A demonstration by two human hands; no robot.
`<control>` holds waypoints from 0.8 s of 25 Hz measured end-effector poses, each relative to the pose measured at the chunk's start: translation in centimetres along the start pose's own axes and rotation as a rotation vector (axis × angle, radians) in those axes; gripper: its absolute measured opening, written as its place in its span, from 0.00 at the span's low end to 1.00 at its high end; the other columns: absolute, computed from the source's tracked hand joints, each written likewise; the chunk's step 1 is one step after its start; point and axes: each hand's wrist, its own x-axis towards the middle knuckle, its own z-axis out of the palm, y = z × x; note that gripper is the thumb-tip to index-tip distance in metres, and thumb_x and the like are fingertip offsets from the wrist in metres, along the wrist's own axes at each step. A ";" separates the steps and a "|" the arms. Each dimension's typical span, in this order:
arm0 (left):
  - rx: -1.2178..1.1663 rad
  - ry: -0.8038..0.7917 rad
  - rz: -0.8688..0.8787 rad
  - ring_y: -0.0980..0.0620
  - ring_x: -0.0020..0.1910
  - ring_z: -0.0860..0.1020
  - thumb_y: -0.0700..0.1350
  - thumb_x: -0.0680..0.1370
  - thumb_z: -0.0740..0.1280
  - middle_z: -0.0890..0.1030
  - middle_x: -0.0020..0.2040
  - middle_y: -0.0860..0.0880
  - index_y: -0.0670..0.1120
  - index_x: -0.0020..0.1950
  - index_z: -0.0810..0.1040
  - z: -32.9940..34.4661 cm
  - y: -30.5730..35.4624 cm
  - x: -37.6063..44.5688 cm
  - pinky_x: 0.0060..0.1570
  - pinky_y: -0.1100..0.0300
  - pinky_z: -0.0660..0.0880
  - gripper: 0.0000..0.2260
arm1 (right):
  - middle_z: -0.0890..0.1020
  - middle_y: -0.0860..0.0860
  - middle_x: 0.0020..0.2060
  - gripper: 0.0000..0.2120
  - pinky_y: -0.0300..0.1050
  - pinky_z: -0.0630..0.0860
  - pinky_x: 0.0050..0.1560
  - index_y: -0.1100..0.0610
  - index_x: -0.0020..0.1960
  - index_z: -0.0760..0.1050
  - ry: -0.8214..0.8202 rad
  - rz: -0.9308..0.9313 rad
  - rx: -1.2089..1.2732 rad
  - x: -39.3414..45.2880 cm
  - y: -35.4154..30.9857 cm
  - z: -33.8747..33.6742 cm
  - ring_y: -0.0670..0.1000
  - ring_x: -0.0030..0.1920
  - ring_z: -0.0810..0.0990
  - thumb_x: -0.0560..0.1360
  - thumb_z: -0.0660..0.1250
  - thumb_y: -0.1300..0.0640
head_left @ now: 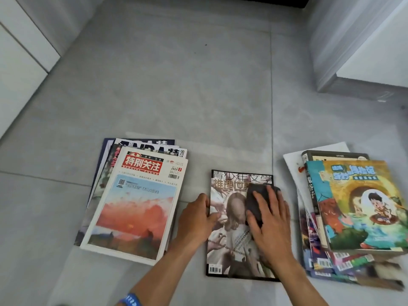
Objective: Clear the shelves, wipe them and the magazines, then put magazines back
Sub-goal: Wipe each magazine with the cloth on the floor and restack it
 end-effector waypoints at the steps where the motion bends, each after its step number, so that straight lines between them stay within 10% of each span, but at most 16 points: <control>1: 0.014 0.005 0.009 0.54 0.34 0.74 0.53 0.75 0.72 0.74 0.33 0.56 0.54 0.45 0.67 0.1 -0.2 0.1 0.32 0.59 0.65 0.13 | 0.61 0.56 0.78 0.28 0.62 0.55 0.77 0.51 0.76 0.66 0.015 0.103 0.048 0.3 -1.2 0.4 0.60 0.79 0.54 0.79 0.54 0.42; 10: 0.057 -0.024 0.060 0.46 0.41 0.80 0.51 0.76 0.69 0.78 0.37 0.51 0.52 0.47 0.67 0.0 -0.3 0.3 0.39 0.52 0.75 0.10 | 0.66 0.52 0.77 0.28 0.58 0.64 0.72 0.53 0.75 0.68 -0.059 -0.492 0.048 -1.9 -0.8 1.2 0.55 0.78 0.59 0.75 0.60 0.53; 15: 0.075 -0.088 0.018 0.47 0.44 0.80 0.52 0.77 0.69 0.79 0.40 0.52 0.52 0.49 0.67 -0.1 -0.5 0.6 0.42 0.53 0.77 0.11 | 0.68 0.55 0.75 0.29 0.64 0.65 0.72 0.56 0.73 0.70 0.097 0.100 0.160 1.7 -2.1 1.2 0.61 0.75 0.64 0.74 0.57 0.49; 20: 0.079 -0.148 -0.026 0.44 0.47 0.79 0.46 0.73 0.69 0.80 0.46 0.48 0.49 0.48 0.68 -0.6 -0.1 1.3 0.42 0.54 0.75 0.10 | 0.69 0.52 0.74 0.30 0.58 0.67 0.72 0.52 0.73 0.70 -0.097 -0.303 0.099 2.8 -6.0 1.2 0.59 0.74 0.68 0.71 0.61 0.51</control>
